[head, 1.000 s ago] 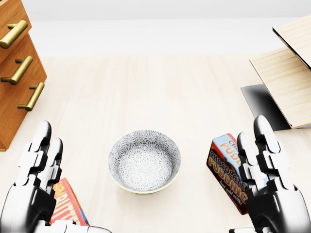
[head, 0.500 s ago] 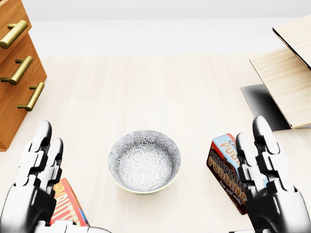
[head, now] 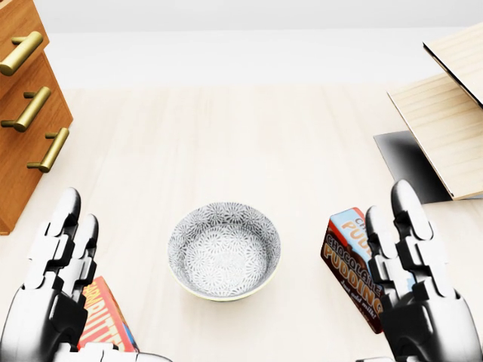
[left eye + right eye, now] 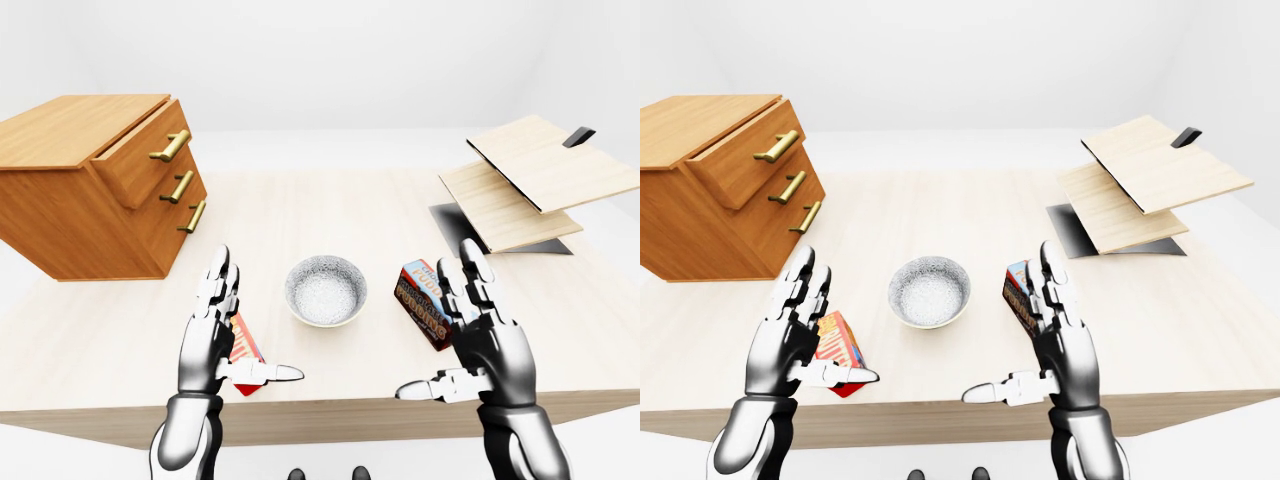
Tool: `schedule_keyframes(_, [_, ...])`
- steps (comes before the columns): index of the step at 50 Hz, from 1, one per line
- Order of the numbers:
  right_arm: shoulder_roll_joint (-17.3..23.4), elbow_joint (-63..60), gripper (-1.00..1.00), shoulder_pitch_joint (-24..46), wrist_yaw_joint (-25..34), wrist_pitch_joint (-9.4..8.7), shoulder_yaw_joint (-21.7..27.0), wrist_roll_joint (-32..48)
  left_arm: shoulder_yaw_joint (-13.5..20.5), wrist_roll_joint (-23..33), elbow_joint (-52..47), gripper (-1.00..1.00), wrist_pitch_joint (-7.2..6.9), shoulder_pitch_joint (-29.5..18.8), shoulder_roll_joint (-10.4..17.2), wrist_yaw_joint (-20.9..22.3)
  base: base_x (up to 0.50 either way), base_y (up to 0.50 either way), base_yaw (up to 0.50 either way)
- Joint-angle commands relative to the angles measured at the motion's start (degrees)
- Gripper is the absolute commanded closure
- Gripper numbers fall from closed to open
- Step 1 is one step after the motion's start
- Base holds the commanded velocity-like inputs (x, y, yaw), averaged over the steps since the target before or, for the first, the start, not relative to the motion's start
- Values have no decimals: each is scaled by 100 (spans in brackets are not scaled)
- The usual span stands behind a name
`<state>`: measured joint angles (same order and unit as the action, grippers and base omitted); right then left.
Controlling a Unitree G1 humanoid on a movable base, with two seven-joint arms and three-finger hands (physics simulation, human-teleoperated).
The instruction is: Close the top drawer of the cabinet and put the bowl on top of it.
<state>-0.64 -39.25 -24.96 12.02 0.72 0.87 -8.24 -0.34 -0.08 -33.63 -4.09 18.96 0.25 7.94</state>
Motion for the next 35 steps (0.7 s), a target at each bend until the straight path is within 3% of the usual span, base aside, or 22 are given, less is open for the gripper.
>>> schedule_keyframes(1, [11, 49, -100, -17, -27, 151, -33, 87, 16, -3, 9, -100, 1, -7, -3, 13, 0, 0, 0])
schedule_keyframes(8, [19, 56, -100, -37, -20, 226, -37, 87, 2, 6, -22, -100, -18, 6, -8, 10, 1, 33, 0])
schedule_keyframes(24, [27, 21, -100, -48, 28, 159, -23, 35, -19, 14, 0, -100, -19, -3, 2, 2, 1, 46, 0])
schedule_keyframes(35, [3, -15, -100, -66, 106, 134, 23, -80, -143, 178, 198, -100, -86, -103, 47, 10, 0, 0, 0])
